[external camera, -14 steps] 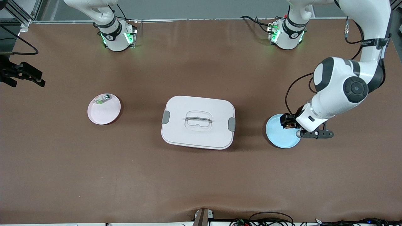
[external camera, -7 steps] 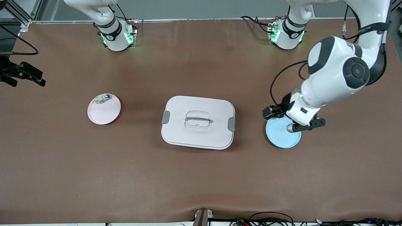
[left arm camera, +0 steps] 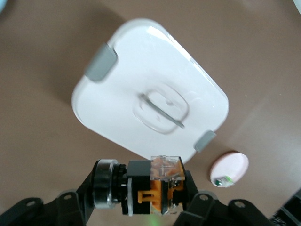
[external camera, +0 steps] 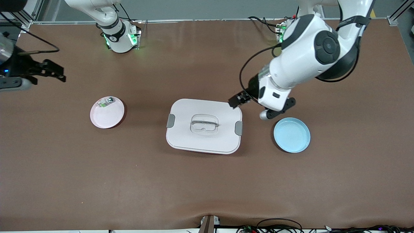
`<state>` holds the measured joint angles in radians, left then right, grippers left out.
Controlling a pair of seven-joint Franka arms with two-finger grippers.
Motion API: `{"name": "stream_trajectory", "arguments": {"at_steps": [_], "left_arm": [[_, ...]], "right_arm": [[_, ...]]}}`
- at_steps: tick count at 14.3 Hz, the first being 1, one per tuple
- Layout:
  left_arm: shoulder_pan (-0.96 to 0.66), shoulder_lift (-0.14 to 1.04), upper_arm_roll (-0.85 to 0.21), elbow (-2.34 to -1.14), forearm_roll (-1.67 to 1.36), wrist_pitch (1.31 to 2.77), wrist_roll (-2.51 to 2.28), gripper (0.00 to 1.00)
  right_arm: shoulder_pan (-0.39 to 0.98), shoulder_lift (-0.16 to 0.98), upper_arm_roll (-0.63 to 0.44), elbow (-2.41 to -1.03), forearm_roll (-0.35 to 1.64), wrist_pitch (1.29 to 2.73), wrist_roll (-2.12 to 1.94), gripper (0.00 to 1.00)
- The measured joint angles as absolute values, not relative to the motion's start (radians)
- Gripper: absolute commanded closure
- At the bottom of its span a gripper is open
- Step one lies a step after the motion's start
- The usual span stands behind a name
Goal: Transfer orange switch to right arm and place
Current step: 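Lift the switch with the left gripper while the right gripper approaches, then grasp the orange switch with the right gripper from the left gripper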
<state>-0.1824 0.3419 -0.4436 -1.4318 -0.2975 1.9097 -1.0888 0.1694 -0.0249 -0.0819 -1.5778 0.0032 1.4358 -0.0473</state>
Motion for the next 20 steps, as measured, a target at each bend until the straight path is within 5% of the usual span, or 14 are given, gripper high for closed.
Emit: {"name": "stream_trajectory", "arguments": {"at_steps": [8, 20], "left_arm": [[-0.339, 0.418, -0.445, -1.386, -0.386, 2.075, -1.41, 1.0], [-0.425, 0.487, -0.445, -1.339, -0.389, 2.158, -1.924, 1.0]], "right_arm": [[0.291, -0.024, -0.077, -1.578, 0.279, 1.442, 0.189, 0.0], [0.493, -0.227, -0.077, -2.029, 0.534, 2.102, 0.486, 0.0]]}}
